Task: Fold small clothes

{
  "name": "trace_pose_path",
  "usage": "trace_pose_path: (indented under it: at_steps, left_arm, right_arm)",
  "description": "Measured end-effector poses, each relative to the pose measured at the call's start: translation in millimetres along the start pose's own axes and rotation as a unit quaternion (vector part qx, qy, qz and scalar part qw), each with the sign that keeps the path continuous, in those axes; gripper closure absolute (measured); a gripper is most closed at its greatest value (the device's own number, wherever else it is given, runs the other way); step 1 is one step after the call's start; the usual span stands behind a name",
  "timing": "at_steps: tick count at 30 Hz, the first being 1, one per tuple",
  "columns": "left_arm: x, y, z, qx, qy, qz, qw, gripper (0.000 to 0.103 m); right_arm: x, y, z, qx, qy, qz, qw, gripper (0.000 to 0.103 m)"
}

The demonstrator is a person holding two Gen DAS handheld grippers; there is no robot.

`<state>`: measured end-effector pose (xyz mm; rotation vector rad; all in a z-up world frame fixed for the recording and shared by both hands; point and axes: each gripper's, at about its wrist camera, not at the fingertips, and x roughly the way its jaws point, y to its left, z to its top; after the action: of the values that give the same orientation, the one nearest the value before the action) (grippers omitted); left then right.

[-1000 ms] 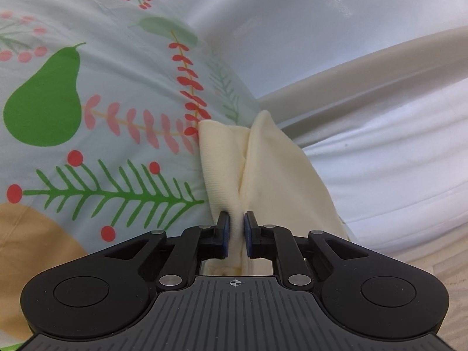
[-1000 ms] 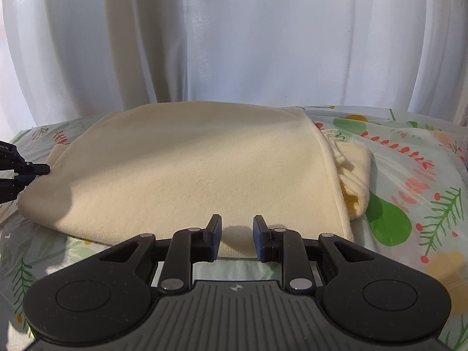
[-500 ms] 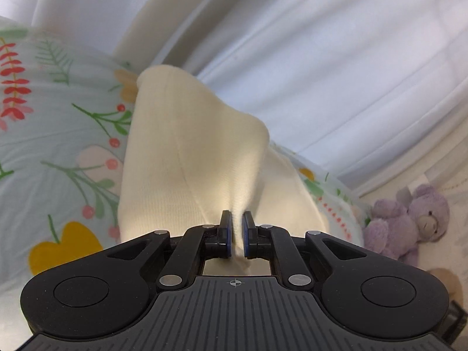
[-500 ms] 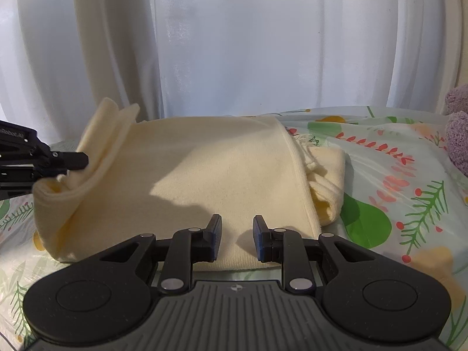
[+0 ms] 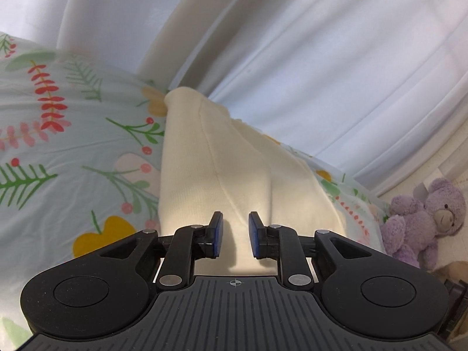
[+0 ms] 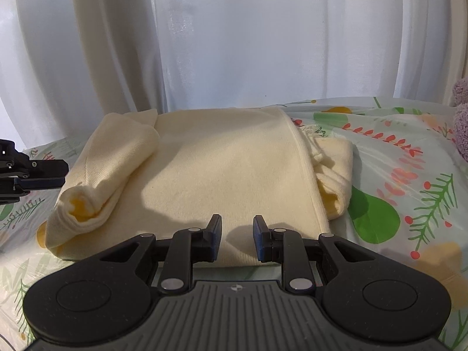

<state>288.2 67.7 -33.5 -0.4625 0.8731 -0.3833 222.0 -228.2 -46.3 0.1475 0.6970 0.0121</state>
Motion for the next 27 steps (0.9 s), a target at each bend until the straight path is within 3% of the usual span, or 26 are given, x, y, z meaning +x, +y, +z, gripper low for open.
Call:
trace_pose_path:
  at_steps: [2,3,8,10,11,14,15,18,23,27]
  left_arm:
    - [16.0,2.5,-7.6,0.011,0.027,-0.012,0.9995,0.082]
    - [22.4,7.2,-12.4,0.013,0.045,-0.02,0.9987,0.088]
    - [20.9,25.0,-13.9,-0.044,0.048,-0.051,0.9965,0.088]
    - [9.9,32.8,-8.8,-0.07,0.048,-0.057,0.9948,0.085]
    - [0.7,35.5,-5.9,-0.072,0.038,-0.058,0.995,0.078]
    - [-20.0,38.7,2.2,-0.053,-0.003,-0.032,0.9981,0.056]
    - [-22.2,41.0,4.3,-0.05,-0.012,-0.018,0.9985,0.054]
    - [-16.6,55.0,10.1,-0.072,-0.013,0.024,0.997,0.054]
    - [0.5,69.4,10.2,-0.109,0.005,0.004,0.994,0.055]
    - [11.1,73.5,9.2,-0.121,0.022,-0.018,0.9922,0.055]
  right_arm:
    - [2.6,3.2,2.4,-0.002,0.0,0.01,1.0,0.081]
    - [2.8,6.1,3.0,-0.006,0.001,0.015,1.0,0.081]
    - [12.0,10.7,13.8,0.001,0.025,0.053,0.998,0.08]
    - [16.6,9.1,23.3,0.022,0.033,0.083,0.996,0.079]
    - [20.2,8.3,28.9,0.035,0.037,0.102,0.993,0.076]
    - [37.7,6.4,44.5,0.084,0.067,0.172,0.979,0.065]
    - [45.2,6.7,48.7,0.102,0.08,0.196,0.972,0.065]
    - [72.1,13.0,59.1,0.142,0.109,0.248,0.952,0.06]
    - [109.8,22.9,64.4,0.189,0.142,0.288,0.928,0.057]
    - [123.9,29.7,63.8,0.198,0.149,0.296,0.922,0.065]
